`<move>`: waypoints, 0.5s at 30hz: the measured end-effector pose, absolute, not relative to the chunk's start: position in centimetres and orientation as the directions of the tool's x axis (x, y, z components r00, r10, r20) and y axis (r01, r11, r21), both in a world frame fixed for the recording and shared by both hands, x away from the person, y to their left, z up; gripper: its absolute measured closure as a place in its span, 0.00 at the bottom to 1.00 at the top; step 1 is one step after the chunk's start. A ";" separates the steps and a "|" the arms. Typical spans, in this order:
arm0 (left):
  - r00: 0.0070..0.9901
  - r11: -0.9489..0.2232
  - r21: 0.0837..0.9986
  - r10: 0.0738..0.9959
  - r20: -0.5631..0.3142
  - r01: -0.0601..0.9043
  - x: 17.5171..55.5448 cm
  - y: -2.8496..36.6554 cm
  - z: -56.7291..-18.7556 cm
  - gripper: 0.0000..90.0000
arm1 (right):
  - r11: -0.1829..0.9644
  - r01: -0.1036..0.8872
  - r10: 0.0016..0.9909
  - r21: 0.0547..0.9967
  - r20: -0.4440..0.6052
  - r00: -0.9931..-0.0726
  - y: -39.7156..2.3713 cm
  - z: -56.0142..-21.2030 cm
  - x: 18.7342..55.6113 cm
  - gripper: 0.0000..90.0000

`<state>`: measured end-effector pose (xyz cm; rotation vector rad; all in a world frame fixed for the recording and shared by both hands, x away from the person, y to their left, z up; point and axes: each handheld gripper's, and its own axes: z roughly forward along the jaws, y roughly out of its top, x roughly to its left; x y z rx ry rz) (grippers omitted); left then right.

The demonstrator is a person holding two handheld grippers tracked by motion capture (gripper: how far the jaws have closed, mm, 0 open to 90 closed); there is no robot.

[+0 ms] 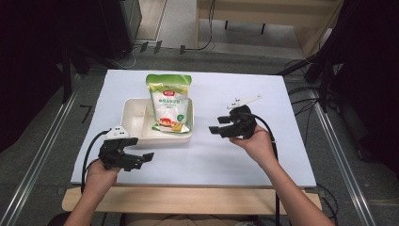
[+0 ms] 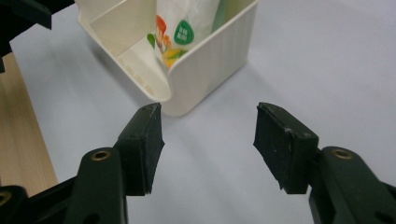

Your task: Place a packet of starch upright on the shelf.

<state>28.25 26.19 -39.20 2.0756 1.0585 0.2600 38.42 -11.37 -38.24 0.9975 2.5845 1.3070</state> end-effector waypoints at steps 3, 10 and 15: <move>0.634 -0.352 0.720 0.758 -0.155 0.597 28.2 26.1 -39.2 0.16 | 0.422 0.527 0.590 0.738 0.218 -0.777 -12.1 -38.9 37.7 0.48; 0.632 -0.352 0.717 0.759 -0.157 0.601 28.3 26.1 -39.3 0.16 | 0.408 0.538 0.606 0.737 0.222 -0.764 -13.3 -40.1 36.6 0.45; 0.633 -0.359 0.712 0.758 -0.154 0.604 28.2 26.3 -39.2 0.16 | 0.404 0.534 0.608 0.742 0.218 -0.763 -13.7 -41.0 35.9 0.46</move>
